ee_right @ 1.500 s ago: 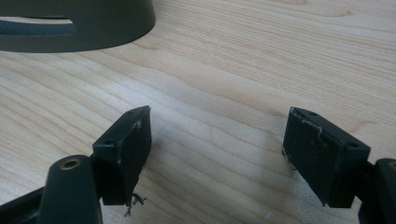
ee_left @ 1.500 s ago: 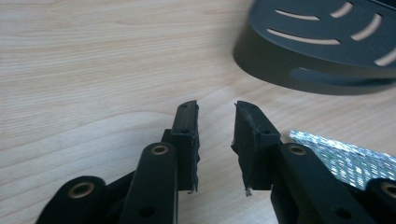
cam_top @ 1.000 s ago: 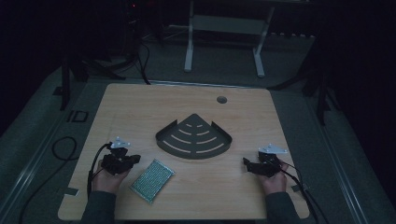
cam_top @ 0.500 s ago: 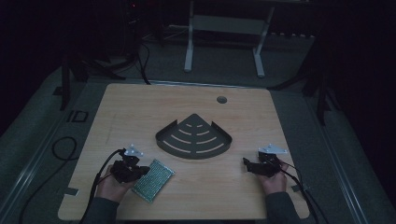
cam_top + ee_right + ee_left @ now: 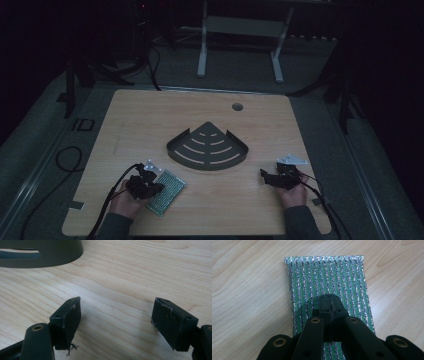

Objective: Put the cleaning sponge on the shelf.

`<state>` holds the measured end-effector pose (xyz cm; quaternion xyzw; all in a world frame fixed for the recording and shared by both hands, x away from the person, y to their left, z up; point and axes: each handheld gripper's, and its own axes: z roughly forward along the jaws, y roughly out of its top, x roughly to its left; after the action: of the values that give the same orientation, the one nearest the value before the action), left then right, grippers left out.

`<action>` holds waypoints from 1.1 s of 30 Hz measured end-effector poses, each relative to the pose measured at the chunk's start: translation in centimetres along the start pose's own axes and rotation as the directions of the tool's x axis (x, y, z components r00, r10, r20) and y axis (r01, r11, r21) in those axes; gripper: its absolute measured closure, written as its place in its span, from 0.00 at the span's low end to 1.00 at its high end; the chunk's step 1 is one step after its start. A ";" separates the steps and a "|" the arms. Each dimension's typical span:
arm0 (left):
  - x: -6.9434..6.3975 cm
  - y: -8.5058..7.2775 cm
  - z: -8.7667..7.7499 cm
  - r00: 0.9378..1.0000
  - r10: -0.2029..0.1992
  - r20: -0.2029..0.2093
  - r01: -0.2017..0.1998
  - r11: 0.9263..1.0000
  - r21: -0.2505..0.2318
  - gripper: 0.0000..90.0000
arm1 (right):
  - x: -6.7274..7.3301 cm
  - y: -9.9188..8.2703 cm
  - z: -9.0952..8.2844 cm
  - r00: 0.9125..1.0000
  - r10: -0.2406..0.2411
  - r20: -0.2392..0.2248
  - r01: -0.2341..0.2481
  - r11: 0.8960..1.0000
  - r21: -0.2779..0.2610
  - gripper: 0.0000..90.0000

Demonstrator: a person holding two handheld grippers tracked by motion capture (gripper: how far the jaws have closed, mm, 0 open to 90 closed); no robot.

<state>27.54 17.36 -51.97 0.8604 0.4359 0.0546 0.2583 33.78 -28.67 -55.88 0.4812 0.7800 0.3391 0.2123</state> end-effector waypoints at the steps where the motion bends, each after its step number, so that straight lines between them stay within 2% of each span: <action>1: 0.2 0.2 0.1 1.000 -0.007 -0.008 0.007 1.000 -0.003 1.00 | 0.0 0.0 0.0 1.000 0.000 0.000 0.000 1.000 0.000 0.26; 6: 0.7 0.7 0.2 1.000 -0.010 -0.023 0.010 1.000 0.005 1.00 | 0.0 0.0 0.0 1.000 0.000 0.000 0.000 1.000 0.000 0.26; 14: 1.9 2.0 0.4 0.999 -0.001 -0.039 0.002 0.999 0.048 1.00 | 0.0 0.0 0.0 1.000 0.000 0.000 0.000 1.000 0.000 0.26; 21: 3.0 3.0 0.0 1.000 -0.016 -0.005 0.017 0.998 0.063 0.94 | 0.0 0.0 0.0 1.000 0.000 0.000 0.000 1.000 0.000 0.25; 28: 4.5 4.3 -0.7 1.000 0.002 0.025 -0.005 0.994 0.110 0.91 | 0.0 0.0 0.0 1.000 -0.001 0.000 0.001 1.000 0.000 0.25; 30: 4.5 4.3 -0.7 1.000 0.002 0.025 -0.005 0.994 0.110 0.90 | 0.0 0.0 0.0 1.000 -0.001 0.000 0.001 1.000 0.000 0.25; 31: 5.0 4.7 -0.6 0.999 0.000 0.032 -0.005 0.991 0.134 0.90 | 0.0 0.0 0.0 1.000 -0.001 0.000 0.001 1.000 0.000 0.25; 33: 5.4 5.0 -0.5 0.999 -0.003 0.038 -0.003 0.989 0.145 0.89 | 0.0 0.0 0.0 1.000 -0.001 0.000 0.001 1.000 0.000 0.25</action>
<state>34.29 19.35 -49.79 0.8779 0.4335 0.0062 0.2034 33.79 -28.69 -55.89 0.4806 0.7803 0.3391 0.2124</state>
